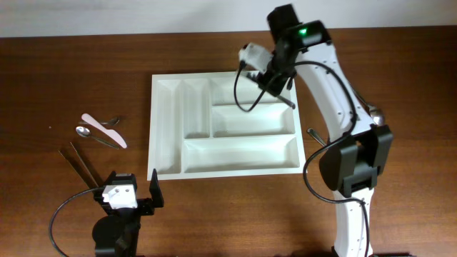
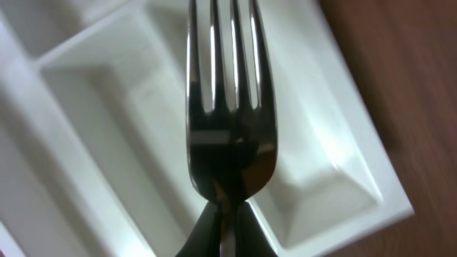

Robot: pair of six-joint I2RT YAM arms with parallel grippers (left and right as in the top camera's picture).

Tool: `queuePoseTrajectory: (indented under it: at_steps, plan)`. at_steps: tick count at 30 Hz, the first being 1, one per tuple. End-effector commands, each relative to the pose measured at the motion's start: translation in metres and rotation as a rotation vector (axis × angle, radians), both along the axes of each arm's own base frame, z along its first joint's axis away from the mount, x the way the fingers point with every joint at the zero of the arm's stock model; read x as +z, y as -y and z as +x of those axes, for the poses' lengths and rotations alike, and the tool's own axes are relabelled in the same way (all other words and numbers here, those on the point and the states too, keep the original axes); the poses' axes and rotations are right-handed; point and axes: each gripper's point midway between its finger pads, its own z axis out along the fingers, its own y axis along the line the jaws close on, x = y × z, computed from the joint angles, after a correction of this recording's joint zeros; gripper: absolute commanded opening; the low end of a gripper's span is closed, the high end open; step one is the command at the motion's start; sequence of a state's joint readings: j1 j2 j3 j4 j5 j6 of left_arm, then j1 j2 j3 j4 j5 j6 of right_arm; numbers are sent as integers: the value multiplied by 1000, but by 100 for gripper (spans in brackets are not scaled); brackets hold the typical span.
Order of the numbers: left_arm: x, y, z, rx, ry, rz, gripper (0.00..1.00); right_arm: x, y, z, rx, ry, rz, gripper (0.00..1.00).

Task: Pack container
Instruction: 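Carry the fork with the right gripper into the tray's middle compartment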

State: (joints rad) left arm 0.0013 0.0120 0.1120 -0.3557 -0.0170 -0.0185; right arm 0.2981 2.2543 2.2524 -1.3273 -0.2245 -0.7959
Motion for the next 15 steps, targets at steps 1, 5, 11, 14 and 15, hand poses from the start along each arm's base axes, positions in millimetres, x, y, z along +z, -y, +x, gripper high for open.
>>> queuePoseTrajectory:
  at_steps: [1,5,11,14,15]
  plan:
    - [-1,3,0,-17,1,12,99,-14,-13,-29,268,-7,-9,4]
    - [-1,3,0,-17,1,12,99,-53,-18,-55,392,-91,35,4]
    - [-1,3,0,-17,1,12,99,-68,-22,-59,395,-101,66,4]
    - [-1,3,0,-17,1,12,99,-63,-30,-49,349,-75,106,99]
    - [-1,3,0,-17,1,12,99,-60,-32,-44,307,-72,116,99]
